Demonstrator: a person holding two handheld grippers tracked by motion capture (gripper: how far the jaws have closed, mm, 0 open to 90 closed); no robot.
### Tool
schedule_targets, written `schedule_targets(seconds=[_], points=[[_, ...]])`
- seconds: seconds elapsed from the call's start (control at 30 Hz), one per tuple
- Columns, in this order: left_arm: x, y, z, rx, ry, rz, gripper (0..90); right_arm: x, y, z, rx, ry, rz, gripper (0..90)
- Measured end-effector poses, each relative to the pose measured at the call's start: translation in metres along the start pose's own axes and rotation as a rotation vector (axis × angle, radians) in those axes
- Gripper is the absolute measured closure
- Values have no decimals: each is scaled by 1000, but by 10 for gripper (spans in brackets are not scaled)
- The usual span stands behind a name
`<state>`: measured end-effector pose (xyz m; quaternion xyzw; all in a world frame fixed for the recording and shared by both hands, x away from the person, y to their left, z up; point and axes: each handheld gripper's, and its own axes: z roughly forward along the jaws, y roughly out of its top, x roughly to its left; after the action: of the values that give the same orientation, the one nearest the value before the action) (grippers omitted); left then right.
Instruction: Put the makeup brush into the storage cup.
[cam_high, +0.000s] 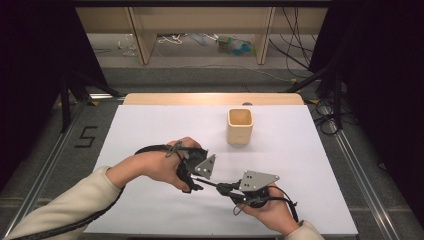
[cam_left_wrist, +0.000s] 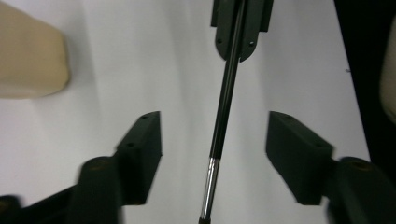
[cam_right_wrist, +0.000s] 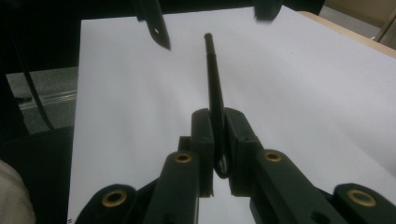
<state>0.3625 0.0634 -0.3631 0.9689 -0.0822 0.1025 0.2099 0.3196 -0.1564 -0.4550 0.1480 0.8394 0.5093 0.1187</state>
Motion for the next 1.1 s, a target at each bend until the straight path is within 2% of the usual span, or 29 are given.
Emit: schedule_targets(seconds=[0.07,0.13,0.2,0.23,0.27,0.3,0.33,0.37,0.4,0.43,0.5,0.53,0.57,0.63,0.7,0.77,0.8,0.83,0.9,1.1], points=[[1,-7,-5,-32,27,-12,238,-1,0,-2,-2,-7,3,840],[2,-12,-9,-47,34,-15,205,-2,-1,-3,-11,-18,5,839],[1,-21,-15,-105,58,-48,196,-3,-1,-5,-7,-17,9,839],[1,-21,-15,-105,58,-48,184,-4,-1,-5,-12,-23,8,839],[-1,-26,-19,-142,73,-73,176,-4,-1,-6,-14,-28,10,840],[-1,-26,-19,-142,73,-73,172,-4,-1,-6,-14,-28,10,840],[-4,-32,-22,-184,88,-94,169,-5,-2,-7,-20,-39,13,840],[-4,-32,-22,-184,88,-94,164,-5,-2,-8,-20,-39,14,840],[-6,-37,-25,-212,97,-122,159,-6,-2,-9,-13,-39,13,840],[-8,-40,-26,-225,107,-133,159,-6,-2,-10,-12,-39,12,839],[-9,-43,-27,-229,112,-137,158,-7,-2,-10,-21,-44,11,840],[-13,-49,-28,-270,131,-180,158,-7,-2,-12,-28,-52,16,839],[-13,-49,-28,-270,131,-180,158,-7,-2,-12,-28,-52,16,839],[-17,-60,-29,-302,144,-212,158,-8,-3,-17,-22,-54,21,839],[-21,-68,-29,-331,160,-250,158,-10,-3,-19,-39,-69,26,839],[-22,-72,-29,-345,176,-254,158,-11,-3,-22,-33,-66,25,840],[-22,-80,-29,-371,208,-237,158,-12,-4,-25,-51,-87,30,840],[-26,-84,-27,-384,193,-291,158,-13,-4,-28,-45,-85,31,839],[-31,-91,-26,-396,189,-333,158,-14,-6,-31,-63,-105,37,840],[-39,-107,-22,-452,203,-408,160,-18,-6,-41,-83,-129,49,840]])
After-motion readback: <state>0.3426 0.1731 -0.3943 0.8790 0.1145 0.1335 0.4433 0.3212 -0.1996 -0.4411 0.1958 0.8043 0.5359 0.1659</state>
